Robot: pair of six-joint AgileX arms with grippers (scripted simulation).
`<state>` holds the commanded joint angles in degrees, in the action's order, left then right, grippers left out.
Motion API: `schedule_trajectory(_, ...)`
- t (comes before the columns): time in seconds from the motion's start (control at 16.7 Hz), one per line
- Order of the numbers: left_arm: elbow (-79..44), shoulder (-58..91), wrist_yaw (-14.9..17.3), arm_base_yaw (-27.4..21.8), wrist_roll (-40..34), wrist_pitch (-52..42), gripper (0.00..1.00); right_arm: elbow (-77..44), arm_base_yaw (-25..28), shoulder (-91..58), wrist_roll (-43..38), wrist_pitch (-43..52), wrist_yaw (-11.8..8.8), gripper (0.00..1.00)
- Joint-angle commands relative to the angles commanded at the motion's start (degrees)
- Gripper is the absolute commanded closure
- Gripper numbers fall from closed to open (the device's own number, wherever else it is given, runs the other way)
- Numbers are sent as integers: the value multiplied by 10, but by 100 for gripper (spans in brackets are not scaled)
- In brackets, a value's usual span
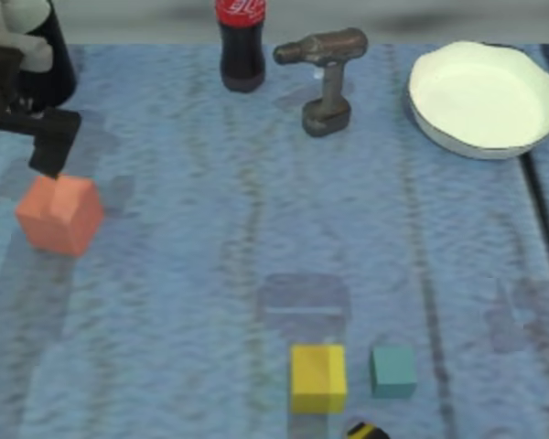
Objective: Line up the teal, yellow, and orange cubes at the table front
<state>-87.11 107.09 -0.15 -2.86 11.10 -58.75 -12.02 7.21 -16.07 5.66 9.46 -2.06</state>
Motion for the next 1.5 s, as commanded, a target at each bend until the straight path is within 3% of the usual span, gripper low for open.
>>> schedule_trajectory(0.36,-143,164,3,-7,16,-86,0,113,-63,150,-53,-89,19,0)
schedule_trajectory(0.78,-150,174,3,-4,17,-89,0,120,-66,161,-57,-95,21,0)
schedule_trajectory(1.26,-53,228,4,-6,19,66,0,120,-66,161,-57,-95,21,0)
schedule_trajectory(1.5,-42,236,4,-6,19,81,0,120,-66,161,-57,-95,21,0)
